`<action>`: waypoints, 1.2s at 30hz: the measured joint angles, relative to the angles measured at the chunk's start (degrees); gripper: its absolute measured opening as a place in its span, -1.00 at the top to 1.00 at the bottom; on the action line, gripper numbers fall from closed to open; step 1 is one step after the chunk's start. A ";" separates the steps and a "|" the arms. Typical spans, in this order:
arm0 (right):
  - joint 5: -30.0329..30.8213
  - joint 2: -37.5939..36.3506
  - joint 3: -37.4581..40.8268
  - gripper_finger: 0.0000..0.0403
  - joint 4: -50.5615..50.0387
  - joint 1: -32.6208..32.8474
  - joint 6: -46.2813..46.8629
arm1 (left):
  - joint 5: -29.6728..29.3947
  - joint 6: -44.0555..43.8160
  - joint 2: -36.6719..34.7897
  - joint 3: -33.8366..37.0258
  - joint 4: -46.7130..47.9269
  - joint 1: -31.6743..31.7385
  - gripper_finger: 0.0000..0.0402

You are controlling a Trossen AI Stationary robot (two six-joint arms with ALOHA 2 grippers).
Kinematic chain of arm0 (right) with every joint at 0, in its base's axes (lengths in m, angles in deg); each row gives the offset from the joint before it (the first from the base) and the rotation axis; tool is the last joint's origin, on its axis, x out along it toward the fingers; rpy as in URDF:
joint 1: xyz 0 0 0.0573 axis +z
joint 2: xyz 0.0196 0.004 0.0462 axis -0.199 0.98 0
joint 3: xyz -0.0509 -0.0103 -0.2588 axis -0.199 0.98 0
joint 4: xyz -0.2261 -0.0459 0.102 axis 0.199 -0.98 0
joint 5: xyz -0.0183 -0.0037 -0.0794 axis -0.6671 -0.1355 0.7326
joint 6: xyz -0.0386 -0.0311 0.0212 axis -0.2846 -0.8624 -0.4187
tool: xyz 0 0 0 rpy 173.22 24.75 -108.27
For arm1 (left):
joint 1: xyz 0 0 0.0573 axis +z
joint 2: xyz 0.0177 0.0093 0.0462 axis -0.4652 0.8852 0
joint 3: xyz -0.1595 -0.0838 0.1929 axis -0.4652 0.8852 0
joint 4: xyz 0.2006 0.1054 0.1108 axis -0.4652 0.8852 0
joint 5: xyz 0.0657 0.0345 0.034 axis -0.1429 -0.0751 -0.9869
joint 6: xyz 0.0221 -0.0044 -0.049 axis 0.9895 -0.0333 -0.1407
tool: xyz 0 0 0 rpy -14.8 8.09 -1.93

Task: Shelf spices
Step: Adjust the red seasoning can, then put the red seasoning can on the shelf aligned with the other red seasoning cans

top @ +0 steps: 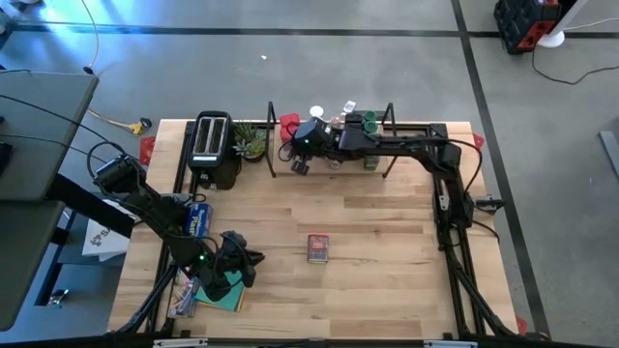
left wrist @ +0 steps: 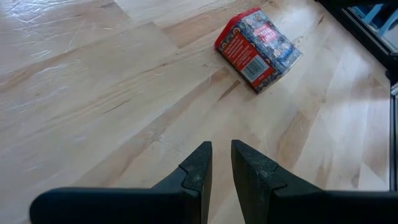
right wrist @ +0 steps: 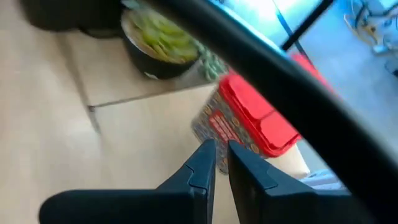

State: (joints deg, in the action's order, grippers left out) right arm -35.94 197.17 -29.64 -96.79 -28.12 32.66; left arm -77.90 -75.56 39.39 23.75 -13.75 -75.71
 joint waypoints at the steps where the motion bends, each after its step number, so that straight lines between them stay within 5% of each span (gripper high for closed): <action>1: 0.10 -0.83 0.00 0.83 -0.65 0.72 -0.75 | 0.00 0.42 0.00 0.00 -0.26 0.00 0.71; 9: 2.86 -12.00 0.00 0.88 -12.37 11.86 -7.50 | -0.01 1.12 0.00 0.00 -0.64 -0.20 0.71; 14: -4.78 -20.50 3.26 0.99 -20.54 22.52 -7.17 | -0.94 4.59 0.02 0.00 -2.86 -0.18 0.71; 18: -7.17 -26.72 15.57 0.99 -12.45 31.79 -0.21 | -2.78 7.94 0.02 0.00 -5.43 -0.17 0.71; 23: -6.87 -29.17 31.84 0.99 4.05 38.60 20.13 | -2.85 12.86 0.17 0.02 -12.04 1.66 0.71; 30: -2.16 -23.21 41.43 0.99 6.21 38.16 43.67 | 14.35 23.30 3.66 0.00 -21.82 15.62 0.71; 36: -1.73 -15.21 40.98 0.99 8.25 34.58 46.25 | 26.56 27.27 10.04 0.02 -27.62 26.31 0.71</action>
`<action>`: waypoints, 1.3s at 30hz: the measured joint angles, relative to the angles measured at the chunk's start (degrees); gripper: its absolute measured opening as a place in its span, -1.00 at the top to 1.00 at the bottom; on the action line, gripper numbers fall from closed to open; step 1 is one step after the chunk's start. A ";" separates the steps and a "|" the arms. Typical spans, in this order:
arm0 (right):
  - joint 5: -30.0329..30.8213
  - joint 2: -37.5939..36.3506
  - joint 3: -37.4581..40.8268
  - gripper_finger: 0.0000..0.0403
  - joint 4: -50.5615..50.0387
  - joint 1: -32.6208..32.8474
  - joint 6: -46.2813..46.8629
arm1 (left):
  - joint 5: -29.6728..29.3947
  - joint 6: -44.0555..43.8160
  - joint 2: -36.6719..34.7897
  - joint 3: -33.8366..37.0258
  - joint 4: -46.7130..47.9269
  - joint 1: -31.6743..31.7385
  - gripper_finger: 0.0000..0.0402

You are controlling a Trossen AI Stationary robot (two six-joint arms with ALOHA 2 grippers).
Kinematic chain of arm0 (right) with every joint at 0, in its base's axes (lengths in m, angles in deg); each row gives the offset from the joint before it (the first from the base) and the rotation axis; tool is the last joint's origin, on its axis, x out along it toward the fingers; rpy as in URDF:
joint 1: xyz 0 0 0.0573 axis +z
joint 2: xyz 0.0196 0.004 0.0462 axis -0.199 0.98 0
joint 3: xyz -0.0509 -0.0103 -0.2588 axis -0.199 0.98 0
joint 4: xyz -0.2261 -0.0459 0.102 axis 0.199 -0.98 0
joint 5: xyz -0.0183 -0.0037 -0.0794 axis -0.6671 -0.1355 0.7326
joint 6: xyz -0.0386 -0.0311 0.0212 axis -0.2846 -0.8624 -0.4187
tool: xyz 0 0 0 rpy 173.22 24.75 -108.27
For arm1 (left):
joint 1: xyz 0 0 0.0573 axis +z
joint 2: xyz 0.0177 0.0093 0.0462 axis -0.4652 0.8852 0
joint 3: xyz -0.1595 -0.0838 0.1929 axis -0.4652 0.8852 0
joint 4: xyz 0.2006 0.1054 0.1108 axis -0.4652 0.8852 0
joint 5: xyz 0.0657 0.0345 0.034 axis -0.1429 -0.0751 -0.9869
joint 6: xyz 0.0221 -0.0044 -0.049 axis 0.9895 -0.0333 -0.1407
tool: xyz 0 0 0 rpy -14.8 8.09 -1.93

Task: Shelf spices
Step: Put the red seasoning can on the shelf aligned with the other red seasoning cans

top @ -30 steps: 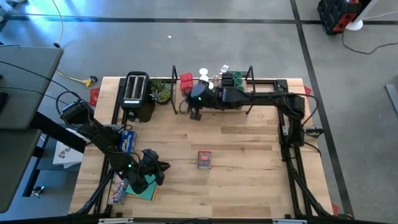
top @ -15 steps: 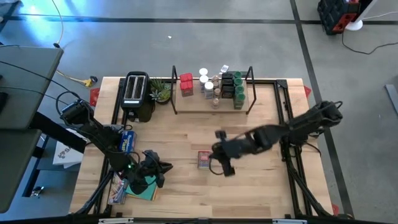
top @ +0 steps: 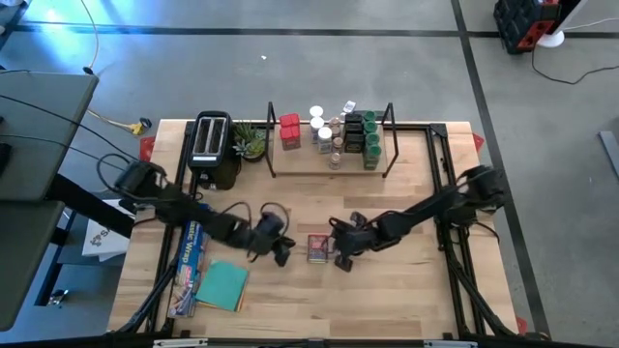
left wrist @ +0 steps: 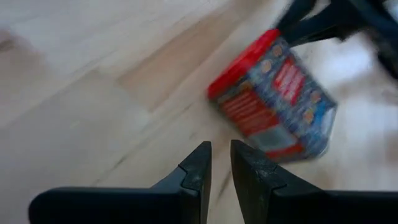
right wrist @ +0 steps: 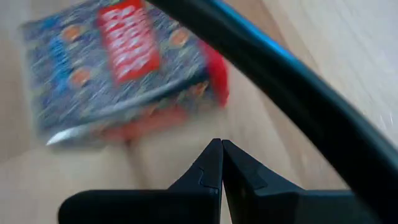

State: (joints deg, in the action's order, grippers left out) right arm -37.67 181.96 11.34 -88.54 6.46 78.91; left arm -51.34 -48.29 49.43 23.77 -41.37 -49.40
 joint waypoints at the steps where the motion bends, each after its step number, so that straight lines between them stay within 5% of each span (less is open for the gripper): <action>1: 0.02 1.13 -0.28 0.99 1.24 -0.57 -0.46 | 2.02 1.20 1.13 0.00 -2.57 1.18 0.71; 7: 0.02 4.62 -2.81 0.99 3.40 -2.82 -2.86 | 8.57 4.92 8.06 -1.28 -13.03 7.02 0.71; 14: 3.73 4.62 -4.42 0.99 1.84 -2.85 -7.84 | 14.07 10.47 9.33 -4.11 -11.77 8.90 0.71; 22: 16.11 4.46 -8.69 0.99 -0.74 -1.07 -13.90 | 4.58 15.76 0.26 -4.52 -1.00 6.72 0.71; 30: 14.29 4.36 -9.68 0.99 0.78 0.05 -15.75 | -10.93 17.39 -6.48 -5.01 4.36 2.00 0.71; 39: 17.77 4.34 -9.55 0.99 5.59 2.57 -21.81 | -14.55 19.64 -7.37 -4.95 4.89 -1.78 0.71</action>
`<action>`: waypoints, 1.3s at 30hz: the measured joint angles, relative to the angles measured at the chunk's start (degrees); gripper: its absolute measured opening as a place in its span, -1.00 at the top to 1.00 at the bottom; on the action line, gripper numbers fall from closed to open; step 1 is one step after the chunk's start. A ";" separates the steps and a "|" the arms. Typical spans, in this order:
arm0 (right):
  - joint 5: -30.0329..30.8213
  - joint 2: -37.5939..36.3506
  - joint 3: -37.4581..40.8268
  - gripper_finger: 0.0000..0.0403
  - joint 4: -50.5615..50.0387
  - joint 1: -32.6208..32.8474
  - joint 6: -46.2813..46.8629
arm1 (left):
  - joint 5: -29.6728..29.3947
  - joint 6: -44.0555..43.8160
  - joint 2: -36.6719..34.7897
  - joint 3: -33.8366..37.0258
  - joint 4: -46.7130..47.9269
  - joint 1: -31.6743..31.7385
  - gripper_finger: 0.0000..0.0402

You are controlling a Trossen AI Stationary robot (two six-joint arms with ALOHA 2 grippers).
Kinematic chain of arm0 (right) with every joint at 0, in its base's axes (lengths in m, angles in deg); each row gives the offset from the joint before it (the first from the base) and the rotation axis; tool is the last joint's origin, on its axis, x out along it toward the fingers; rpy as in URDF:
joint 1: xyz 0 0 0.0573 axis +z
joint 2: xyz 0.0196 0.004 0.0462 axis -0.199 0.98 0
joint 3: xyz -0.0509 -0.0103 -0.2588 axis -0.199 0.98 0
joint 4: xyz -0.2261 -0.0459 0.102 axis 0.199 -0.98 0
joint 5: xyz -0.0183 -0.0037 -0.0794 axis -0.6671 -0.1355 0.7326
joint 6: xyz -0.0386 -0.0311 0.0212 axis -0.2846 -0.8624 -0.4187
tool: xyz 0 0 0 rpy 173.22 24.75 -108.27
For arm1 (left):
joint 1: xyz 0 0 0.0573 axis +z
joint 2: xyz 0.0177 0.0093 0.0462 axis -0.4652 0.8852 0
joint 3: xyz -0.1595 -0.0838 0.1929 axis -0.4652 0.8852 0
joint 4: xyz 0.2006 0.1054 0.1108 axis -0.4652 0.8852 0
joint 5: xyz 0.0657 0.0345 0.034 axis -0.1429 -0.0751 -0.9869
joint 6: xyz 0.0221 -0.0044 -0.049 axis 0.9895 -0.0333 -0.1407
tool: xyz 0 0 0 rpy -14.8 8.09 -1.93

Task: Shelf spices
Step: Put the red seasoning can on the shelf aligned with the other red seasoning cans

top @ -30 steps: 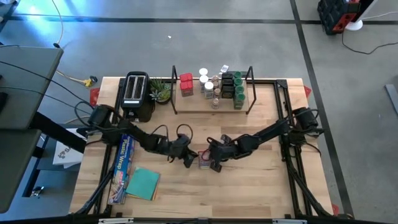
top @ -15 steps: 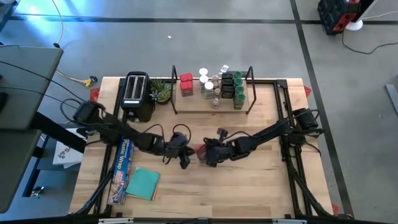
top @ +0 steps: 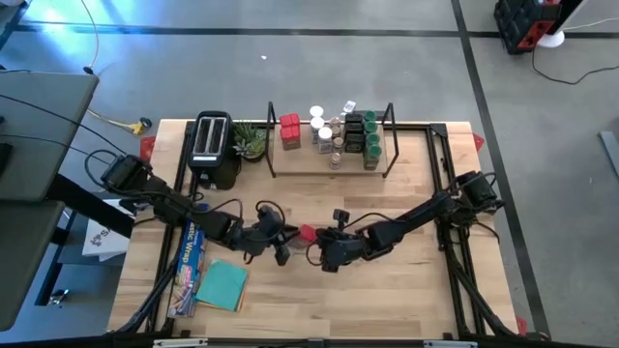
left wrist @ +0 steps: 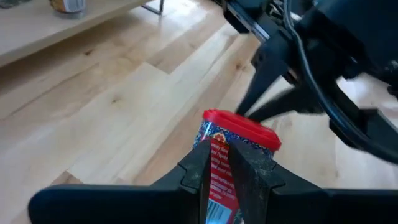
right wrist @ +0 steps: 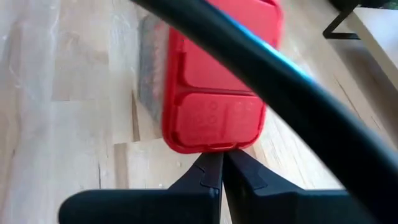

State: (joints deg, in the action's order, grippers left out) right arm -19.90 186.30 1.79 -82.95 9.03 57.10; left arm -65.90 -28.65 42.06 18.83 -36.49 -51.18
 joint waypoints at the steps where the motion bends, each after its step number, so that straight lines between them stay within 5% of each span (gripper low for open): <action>1: 0.04 0.00 0.00 0.99 -0.18 -0.05 0.28 | 0.03 0.01 0.06 0.03 0.10 -0.35 0.71; 28: -0.86 -0.17 -0.26 0.99 3.64 -1.00 0.06 | -1.73 -8.91 0.18 0.18 14.74 -6.68 0.71; 33: 1.12 -1.79 -0.20 0.99 -1.68 -1.24 0.22 | 0.43 -9.33 -1.47 0.20 18.11 -6.89 0.71; 39: 1.27 -9.67 -0.15 0.84 -14.08 -1.98 5.78 | -6.30 -0.69 -3.48 0.20 13.57 -10.15 0.71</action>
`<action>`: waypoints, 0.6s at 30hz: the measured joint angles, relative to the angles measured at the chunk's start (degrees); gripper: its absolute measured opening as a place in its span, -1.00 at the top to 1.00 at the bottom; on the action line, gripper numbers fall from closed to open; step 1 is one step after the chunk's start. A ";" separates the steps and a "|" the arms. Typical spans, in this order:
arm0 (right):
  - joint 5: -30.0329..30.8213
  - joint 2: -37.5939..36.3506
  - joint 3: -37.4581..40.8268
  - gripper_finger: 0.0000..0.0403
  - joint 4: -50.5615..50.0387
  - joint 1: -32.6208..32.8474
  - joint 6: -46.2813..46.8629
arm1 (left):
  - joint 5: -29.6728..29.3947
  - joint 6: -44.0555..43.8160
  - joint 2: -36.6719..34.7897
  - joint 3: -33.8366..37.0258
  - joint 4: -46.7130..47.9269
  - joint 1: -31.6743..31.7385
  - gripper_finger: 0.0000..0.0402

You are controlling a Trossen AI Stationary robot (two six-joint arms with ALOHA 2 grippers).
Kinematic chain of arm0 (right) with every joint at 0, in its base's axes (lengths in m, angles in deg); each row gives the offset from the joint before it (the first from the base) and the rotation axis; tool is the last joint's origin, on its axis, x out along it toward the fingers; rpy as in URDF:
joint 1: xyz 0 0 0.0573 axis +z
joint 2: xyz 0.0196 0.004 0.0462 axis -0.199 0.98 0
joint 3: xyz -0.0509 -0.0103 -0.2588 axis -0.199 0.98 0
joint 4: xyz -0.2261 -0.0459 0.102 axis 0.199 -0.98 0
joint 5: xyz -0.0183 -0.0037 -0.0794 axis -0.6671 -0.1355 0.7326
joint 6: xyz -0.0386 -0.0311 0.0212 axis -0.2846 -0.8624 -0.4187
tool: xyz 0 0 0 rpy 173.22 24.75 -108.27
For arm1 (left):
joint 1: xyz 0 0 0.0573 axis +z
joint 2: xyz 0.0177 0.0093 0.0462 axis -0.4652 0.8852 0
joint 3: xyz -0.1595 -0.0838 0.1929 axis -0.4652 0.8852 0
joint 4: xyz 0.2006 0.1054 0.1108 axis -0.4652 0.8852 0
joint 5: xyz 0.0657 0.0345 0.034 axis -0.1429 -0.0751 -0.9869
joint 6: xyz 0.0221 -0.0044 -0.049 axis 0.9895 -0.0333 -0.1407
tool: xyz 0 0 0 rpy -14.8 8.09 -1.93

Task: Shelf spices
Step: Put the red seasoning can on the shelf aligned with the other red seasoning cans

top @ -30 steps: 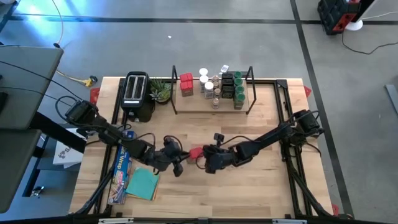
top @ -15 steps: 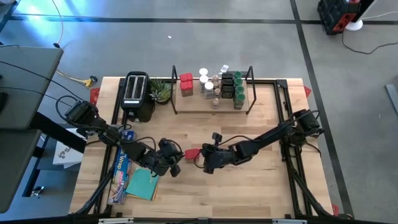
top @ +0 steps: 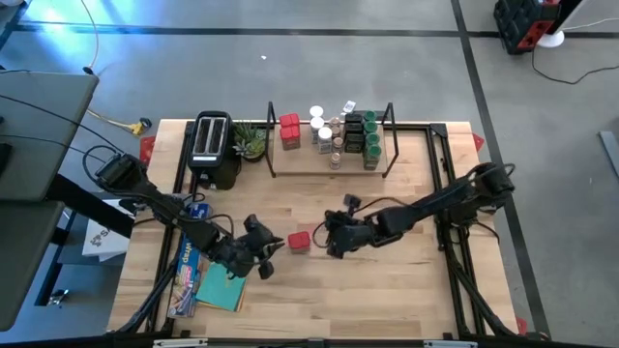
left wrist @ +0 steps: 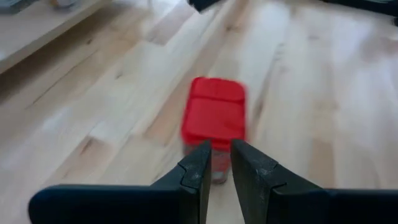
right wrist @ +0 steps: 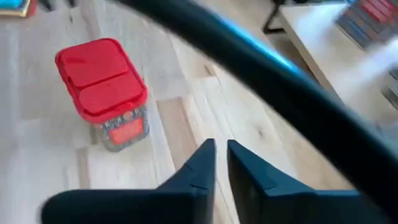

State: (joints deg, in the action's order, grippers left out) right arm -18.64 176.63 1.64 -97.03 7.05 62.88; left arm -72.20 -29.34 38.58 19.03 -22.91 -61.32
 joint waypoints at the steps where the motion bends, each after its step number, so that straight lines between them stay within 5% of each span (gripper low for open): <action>1: -0.09 -1.62 0.00 0.79 -2.30 0.08 1.81 | 0.17 1.50 0.00 0.00 -1.12 -0.20 0.70; 6: -1.00 -9.22 0.00 0.56 -17.64 0.11 13.46 | 4.15 6.65 0.01 0.00 -3.91 1.71 0.47; 14: -1.37 -18.04 0.07 0.42 -34.12 5.44 24.87 | 17.09 17.50 0.02 -0.94 -8.98 8.84 -0.28; 18: 0.49 -18.67 0.07 0.42 -33.76 9.13 26.62 | 14.23 21.46 0.49 -4.65 -4.29 9.76 -0.44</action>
State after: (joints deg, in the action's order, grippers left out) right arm -18.15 157.95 1.70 -130.79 16.18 89.49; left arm -57.96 -7.88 39.07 14.38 -27.20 -51.56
